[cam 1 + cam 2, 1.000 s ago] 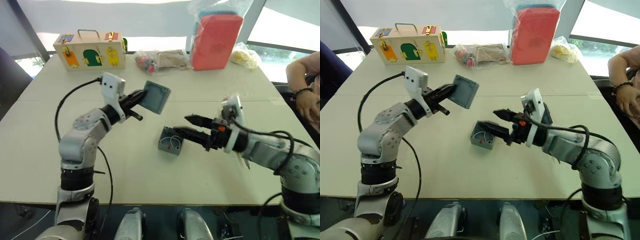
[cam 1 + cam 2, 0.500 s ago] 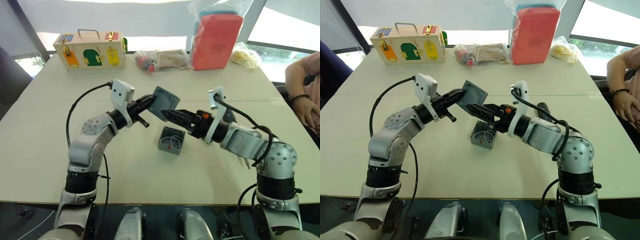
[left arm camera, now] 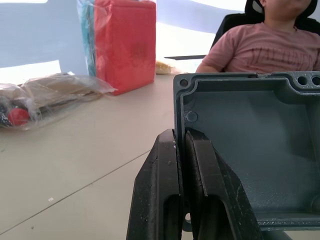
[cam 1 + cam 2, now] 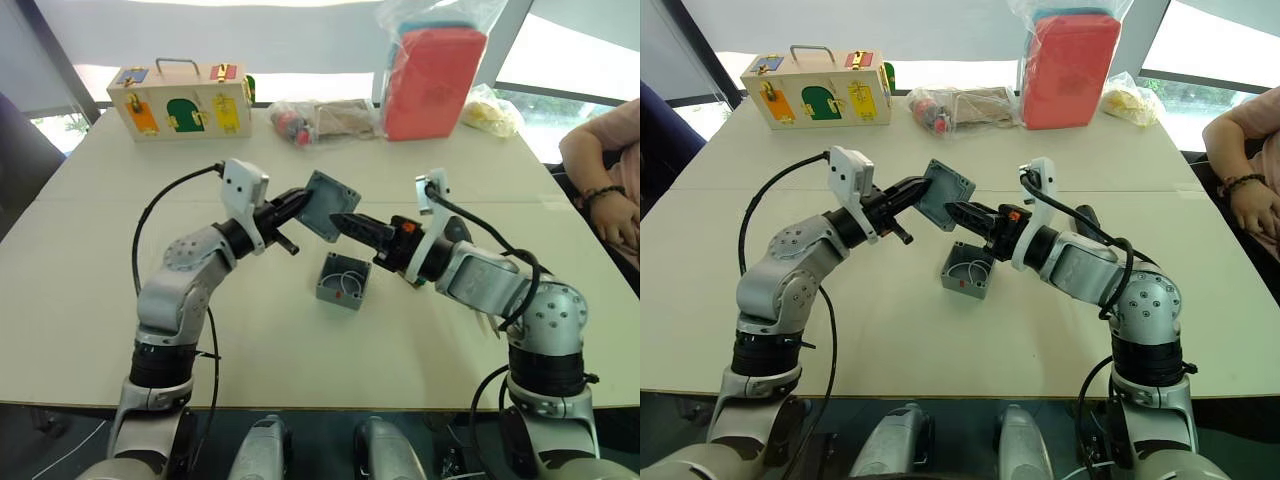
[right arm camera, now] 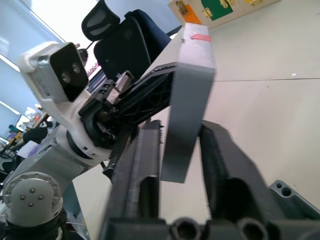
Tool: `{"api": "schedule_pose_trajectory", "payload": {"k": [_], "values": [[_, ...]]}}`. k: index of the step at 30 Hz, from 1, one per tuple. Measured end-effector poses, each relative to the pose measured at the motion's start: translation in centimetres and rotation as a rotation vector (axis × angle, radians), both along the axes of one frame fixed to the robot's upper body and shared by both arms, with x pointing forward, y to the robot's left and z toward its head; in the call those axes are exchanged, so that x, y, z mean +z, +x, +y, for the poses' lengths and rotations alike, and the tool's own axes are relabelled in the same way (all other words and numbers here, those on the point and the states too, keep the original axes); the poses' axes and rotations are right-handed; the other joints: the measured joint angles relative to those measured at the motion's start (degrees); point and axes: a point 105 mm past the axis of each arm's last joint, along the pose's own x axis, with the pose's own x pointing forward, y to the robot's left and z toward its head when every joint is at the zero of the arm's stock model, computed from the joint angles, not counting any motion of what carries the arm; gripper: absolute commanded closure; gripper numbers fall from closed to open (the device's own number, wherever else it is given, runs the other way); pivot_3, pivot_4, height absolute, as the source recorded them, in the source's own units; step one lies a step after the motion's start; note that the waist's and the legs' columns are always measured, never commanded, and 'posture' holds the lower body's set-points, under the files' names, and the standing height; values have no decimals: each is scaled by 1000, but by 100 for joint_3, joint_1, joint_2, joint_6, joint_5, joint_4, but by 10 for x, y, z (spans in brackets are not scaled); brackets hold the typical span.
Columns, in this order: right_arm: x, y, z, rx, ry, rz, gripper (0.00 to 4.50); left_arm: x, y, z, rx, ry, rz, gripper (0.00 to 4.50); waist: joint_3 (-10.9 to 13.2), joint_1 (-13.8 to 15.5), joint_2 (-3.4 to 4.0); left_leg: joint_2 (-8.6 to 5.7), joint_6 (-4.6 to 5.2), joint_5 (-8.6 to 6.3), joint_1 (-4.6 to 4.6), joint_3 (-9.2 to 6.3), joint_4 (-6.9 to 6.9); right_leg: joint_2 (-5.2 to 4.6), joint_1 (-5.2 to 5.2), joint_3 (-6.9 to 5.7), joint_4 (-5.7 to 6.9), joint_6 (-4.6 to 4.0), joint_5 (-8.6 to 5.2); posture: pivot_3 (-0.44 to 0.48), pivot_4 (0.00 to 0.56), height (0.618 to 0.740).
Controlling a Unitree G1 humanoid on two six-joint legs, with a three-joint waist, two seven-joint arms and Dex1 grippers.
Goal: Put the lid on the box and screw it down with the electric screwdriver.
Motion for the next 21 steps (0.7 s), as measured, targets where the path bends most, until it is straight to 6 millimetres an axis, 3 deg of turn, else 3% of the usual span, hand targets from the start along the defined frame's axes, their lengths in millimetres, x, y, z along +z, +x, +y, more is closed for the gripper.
{"api": "schedule_pose_trajectory", "payload": {"k": [1,2,5,8,12,14,21], "values": [[0,0,1,2,-2,1,4319,0,0,1,0,8,-2,4500,0,-2,1,-1,0,0,0,0,-1,1,0,0,0,0,0,0,150,730],[-1,0,1,3,-3,1,4319,0,0,1,-2,8,-1,3829,0,-5,1,-1,0,0,0,0,-1,2,0,0,0,0,0,0,150,730],[0,0,-1,1,-17,-17,4319,-2,-1,4,-3,24,8,2832,0,-7,1,0,0,0,0,0,-1,2,-1,0,0,0,0,0,150,730],[8,-3,-5,6,-110,-154,4319,-4,-5,10,-57,65,32,1679,2,-12,3,-3,0,0,-2,0,-2,3,-4,0,-1,0,0,0,150,730],[21,-7,-13,13,-387,-463,4319,-10,-15,27,-146,137,89,235,4,-27,5,-5,0,0,-2,1,-8,7,-8,-1,-6,0,-2,0,150,730],[19,-9,-19,34,-578,-679,4319,-14,-23,39,-207,182,137,86,4,-34,4,-6,0,0,-2,2,-11,10,-9,-2,-11,1,-3,0,150,730],[-5,-8,-25,154,-988,-1288,4319,-24,-40,65,-375,337,232,86,9,-101,2,-8,-1,0,-2,31,-11,7,-10,0,-13,0,-4,0,150,730]]}}
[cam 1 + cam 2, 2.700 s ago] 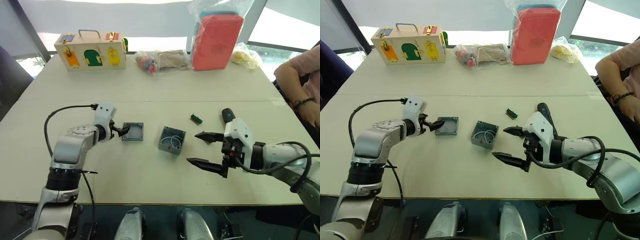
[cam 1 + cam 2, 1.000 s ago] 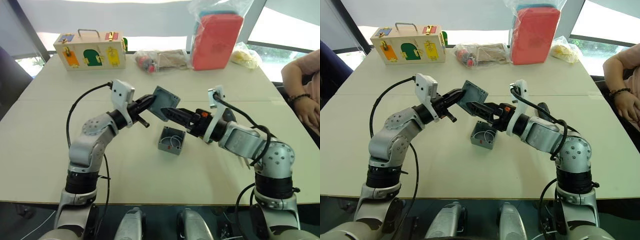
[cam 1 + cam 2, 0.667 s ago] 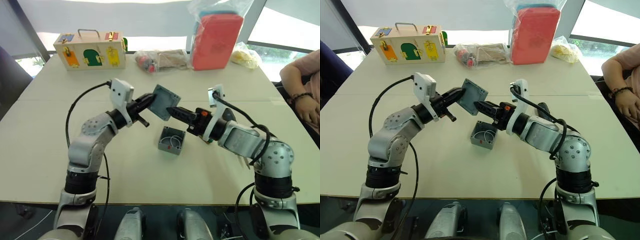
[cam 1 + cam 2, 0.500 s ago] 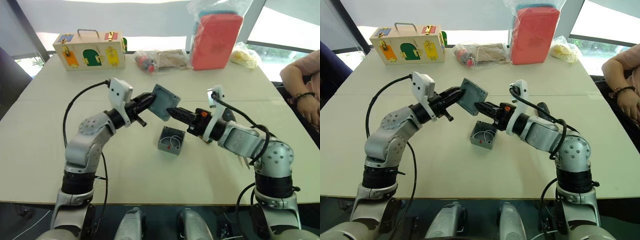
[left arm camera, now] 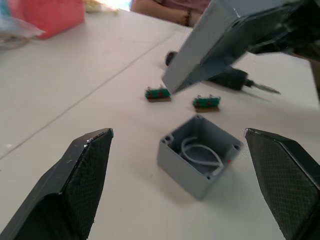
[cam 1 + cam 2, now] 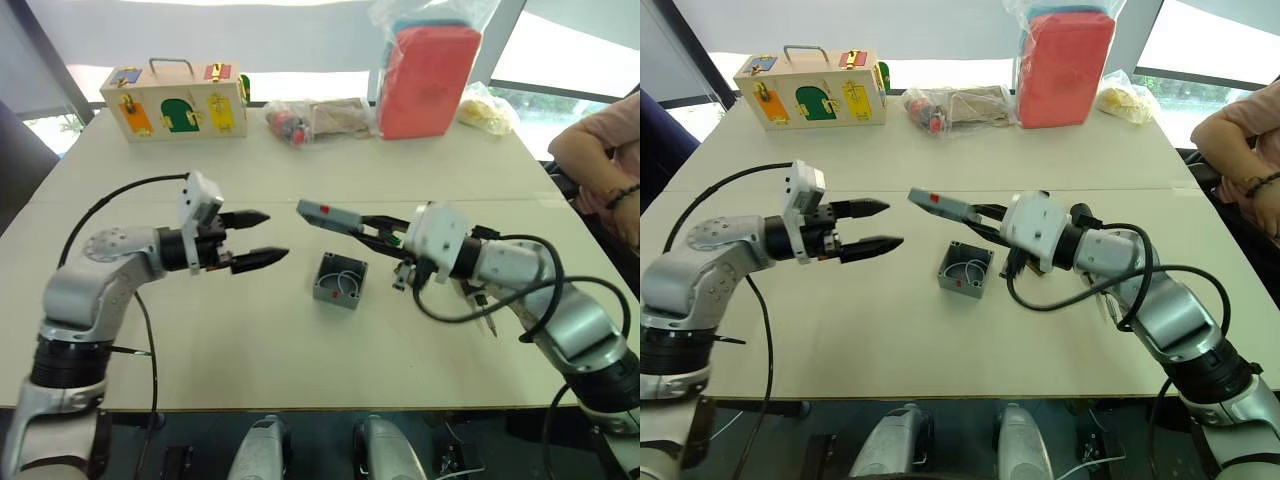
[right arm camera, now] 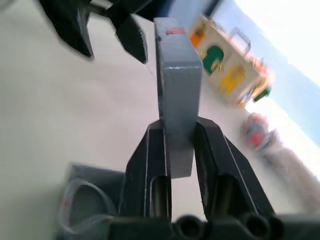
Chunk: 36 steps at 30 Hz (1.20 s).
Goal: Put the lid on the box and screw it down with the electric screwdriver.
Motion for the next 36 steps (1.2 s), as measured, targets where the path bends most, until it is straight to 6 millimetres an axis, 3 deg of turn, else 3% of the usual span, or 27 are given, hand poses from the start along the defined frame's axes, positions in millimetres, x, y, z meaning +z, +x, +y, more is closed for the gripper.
{"api": "schedule_pose_trajectory", "payload": {"k": [4,8,12,18,36], "values": [[-33,4,-8,85,-260,-292,4319,-4,0,4,-85,44,20,86,5,-19,-5,1,-2,1,-2,17,0,-4,-9,9,5,1,1,0,150,730],[-47,5,-4,145,-283,-445,4319,1,7,5,-119,68,-3,86,8,-29,-9,3,-6,4,-4,33,-1,-3,-25,20,20,1,0,0,150,730],[-60,9,-8,139,-318,-500,4319,-1,7,4,-152,92,-1,86,8,-33,-9,4,-7,4,-4,49,-1,-3,-34,35,26,1,0,0,150,730],[-60,13,-8,117,-311,-571,4319,-5,6,3,-177,119,-5,86,8,-32,-9,6,-7,4,-4,60,-1,-3,-41,47,31,1,1,0,150,730],[-78,19,-13,88,-353,-582,4319,-7,8,0,-181,112,-9,86,8,-40,-9,6,-6,4,-4,70,0,-2,-46,60,37,2,1,0,150,730]]}}
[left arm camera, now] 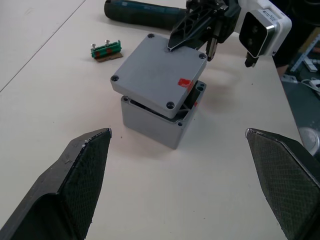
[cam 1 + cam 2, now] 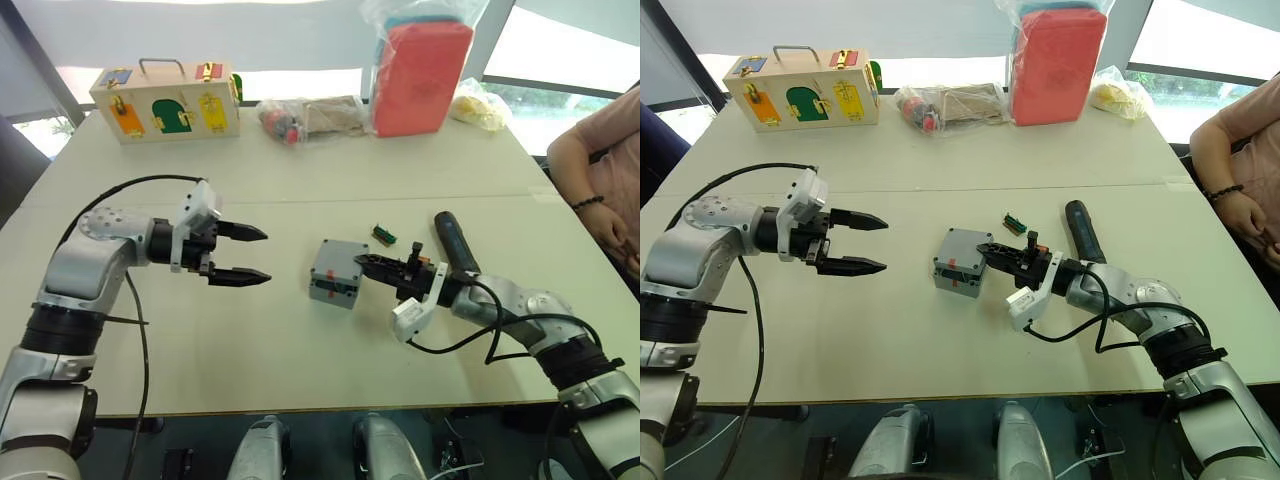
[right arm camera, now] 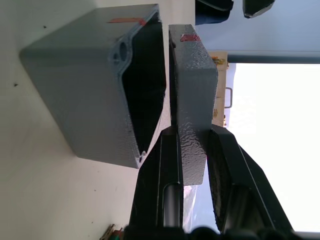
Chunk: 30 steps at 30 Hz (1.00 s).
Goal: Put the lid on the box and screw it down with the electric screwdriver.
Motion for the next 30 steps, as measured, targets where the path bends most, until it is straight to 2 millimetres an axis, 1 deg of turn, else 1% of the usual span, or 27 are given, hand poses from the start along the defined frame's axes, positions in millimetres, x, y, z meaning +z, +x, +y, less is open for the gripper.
{"api": "schedule_pose_trajectory", "payload": {"k": [9,21,26,30], "values": [[-3,-3,4,25,5,4,4319,0,0,-3,-4,-9,0,86,0,0,0,0,0,0,0,1,1,0,0,2,1,0,0,0,150,730],[-7,3,-2,26,13,2,4319,-1,1,-5,-3,-13,-4,86,-1,6,-1,-1,0,0,1,3,4,0,0,6,4,0,0,0,150,730],[-10,3,-3,40,17,-12,4319,-3,1,-12,-22,-21,-1,86,-2,16,-2,-3,-1,0,1,4,7,-1,1,8,5,0,1,0,150,730],[-12,4,-4,46,22,-16,4319,2,4,-21,-44,-21,-36,86,-4,13,-3,-4,-1,1,3,5,7,-1,1,12,6,0,1,0,150,730]]}}
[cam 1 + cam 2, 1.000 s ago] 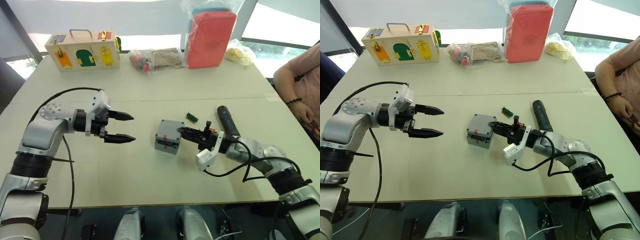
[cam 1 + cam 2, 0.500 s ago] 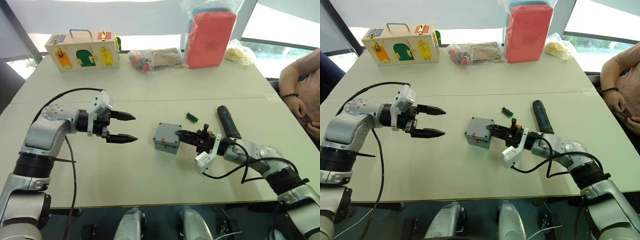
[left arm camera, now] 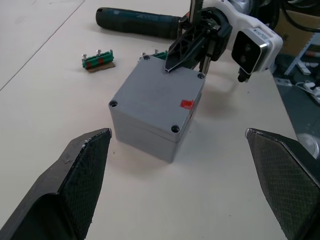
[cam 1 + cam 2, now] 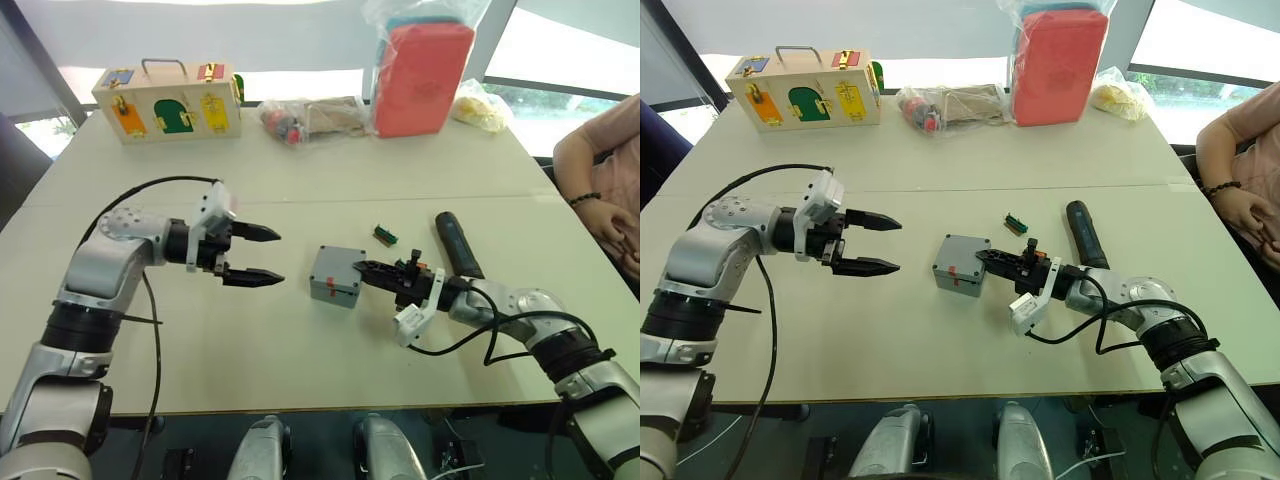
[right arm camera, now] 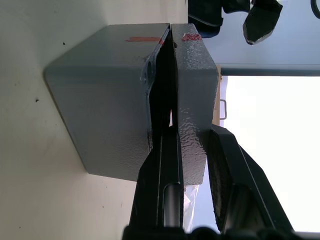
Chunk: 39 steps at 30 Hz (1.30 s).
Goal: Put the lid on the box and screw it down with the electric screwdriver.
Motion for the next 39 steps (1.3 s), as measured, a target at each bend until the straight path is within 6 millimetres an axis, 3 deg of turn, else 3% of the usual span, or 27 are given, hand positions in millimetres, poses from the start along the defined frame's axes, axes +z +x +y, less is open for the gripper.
{"api": "schedule_pose_trajectory", "payload": {"k": [2,5,11,13,14,22,29,30,33,34,35,37,39], "values": [[-1,0,0,3,2,-3,4319,0,4,-5,5,-12,-17,86,-1,3,0,-1,0,0,1,1,0,0,1,1,0,0,0,0,150,730],[-2,0,0,6,9,-8,4319,-3,9,-13,10,-16,-38,797,-2,-4,-1,-2,0,0,2,3,0,0,2,3,0,0,0,0,150,730],[-4,0,-2,5,6,-17,4319,-11,12,-35,-20,-27,-76,3222,-5,9,0,-3,0,0,4,5,1,-1,4,7,1,1,1,0,150,730],[-4,0,-3,5,5,-20,4319,-20,13,-47,-34,-25,-76,3835,-7,18,0,-5,0,0,5,5,2,-2,8,6,0,1,1,0,150,730],[-4,0,-3,4,6,-20,4319,-23,14,-52,-41,-24,-78,4391,-7,16,0,-6,0,0,4,6,3,-2,8,7,-1,1,1,0,150,730],[-6,-2,-4,1,13,-14,4319,-51,19,-74,-52,31,-105,4469,-9,25,1,-10,0,0,6,6,3,-4,11,9,-2,1,1,0,150,730],[-7,-4,-5,-12,20,34,4319,-53,25,-80,-50,57,-177,4469,-15,36,0,-12,13,-8,66,5,2,-7,83,6,-21,1,0,0,150,730],[-7,-4,-4,-14,20,38,3819,-54,25,-80,-52,59,-180,4489,-15,36,0,-12,15,-9,71,5,2,-7,88,6,-22,1,0,0,150,730],[-9,-5,-3,-17,2,78,2991,-58,22,-80,-63,70,-176,4500,-17,24,-1,-12,22,-13,96,6,1,-9,114,8,-27,1,-1,0,150,730],[-8,-6,-4,-15,1,80,2468,-59,21,-81,-68,72,-174,4500,-26,18,-6,-11,24,-14,99,6,0,-9,114,9,-26,1,-1,0,150,730],[-6,-6,-4,-12,-1,80,2289,-60,21,-81,-73,75,-171,4500,-37,16,-11,-11,24,-14,100,7,-1,-8,114,9,-26,1,-1,0,150,730],[-2,-7,-3,-10,-6,84,1379,-62,20,-80,-74,78,-162,4500,-69,16,-13,-10,25,-15,102,6,-2,-7,116,8,-26,2,-2,0,150,730],[1,-6,-3,-9,-6,90,800,-64,20,-80,-73,82,-156,4500,-100,17,-16,-10,27,-16,106,6,-2,-7,121,9,-28,2,-3,0,150,730]]}}
